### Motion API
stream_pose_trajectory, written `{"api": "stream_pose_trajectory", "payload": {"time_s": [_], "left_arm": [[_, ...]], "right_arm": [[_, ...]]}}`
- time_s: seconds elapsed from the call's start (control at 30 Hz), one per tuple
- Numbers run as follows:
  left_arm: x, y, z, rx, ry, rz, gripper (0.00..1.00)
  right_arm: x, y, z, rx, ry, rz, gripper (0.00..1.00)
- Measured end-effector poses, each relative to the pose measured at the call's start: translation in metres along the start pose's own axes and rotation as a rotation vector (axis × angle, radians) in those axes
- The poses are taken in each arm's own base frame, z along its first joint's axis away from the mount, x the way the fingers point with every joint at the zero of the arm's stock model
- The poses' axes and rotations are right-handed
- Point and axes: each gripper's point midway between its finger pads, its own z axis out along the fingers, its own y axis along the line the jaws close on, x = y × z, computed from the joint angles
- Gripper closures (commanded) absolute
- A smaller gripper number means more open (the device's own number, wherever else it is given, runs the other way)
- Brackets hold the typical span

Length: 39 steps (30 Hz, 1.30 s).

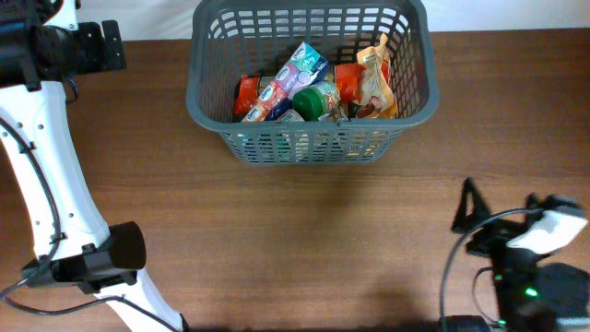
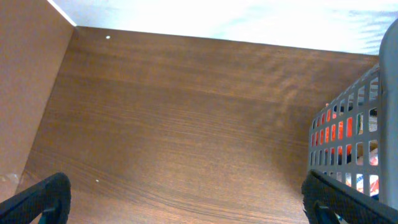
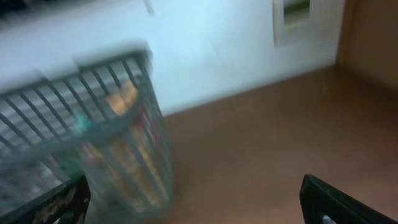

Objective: Pack container

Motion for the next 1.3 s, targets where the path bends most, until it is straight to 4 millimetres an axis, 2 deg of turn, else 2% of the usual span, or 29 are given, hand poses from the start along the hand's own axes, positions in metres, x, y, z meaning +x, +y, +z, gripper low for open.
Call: {"api": "stream_pose_trajectory", "payload": {"time_s": [0.03,0.13,0.17,0.23,0.4,0.53,0.7,0.9,1.3], "left_arm": [[0.000,0.000,0.000,0.000,0.001,0.000,0.01],[0.000,0.000,0.000,0.000,0.000,0.000,0.01],[0.000,0.000,0.000,0.000,0.000,0.000,0.01],[0.000,0.000,0.000,0.000,0.000,0.000,0.01],[0.000,0.000,0.000,0.000,0.000,0.000,0.01],[0.000,0.000,0.000,0.000,0.000,0.000,0.01],[0.000,0.000,0.000,0.000,0.000,0.000,0.01],[0.000,0.000,0.000,0.000,0.000,0.000,0.01],[0.000,0.000,0.000,0.000,0.000,0.000,0.01]], "right_arm": [[0.025,-0.007,0.007,0.016,0.039,-0.003,0.01],[0.079,-0.022,0.019,0.040,0.112,-0.010,0.01],[0.092,-0.026,0.022,0.042,0.122,-0.011,0.01],[0.106,-0.029,0.027,0.039,0.106,-0.009,0.01],[0.112,-0.030,0.036,0.016,0.014,0.001,0.01],[0.125,-0.033,0.043,0.017,0.020,0.000,0.01],[0.127,-0.033,0.047,0.014,0.005,0.002,0.01],[0.137,-0.036,0.050,0.020,0.028,-0.001,0.01],[0.138,-0.036,0.050,0.020,0.029,-0.001,0.01]]}}
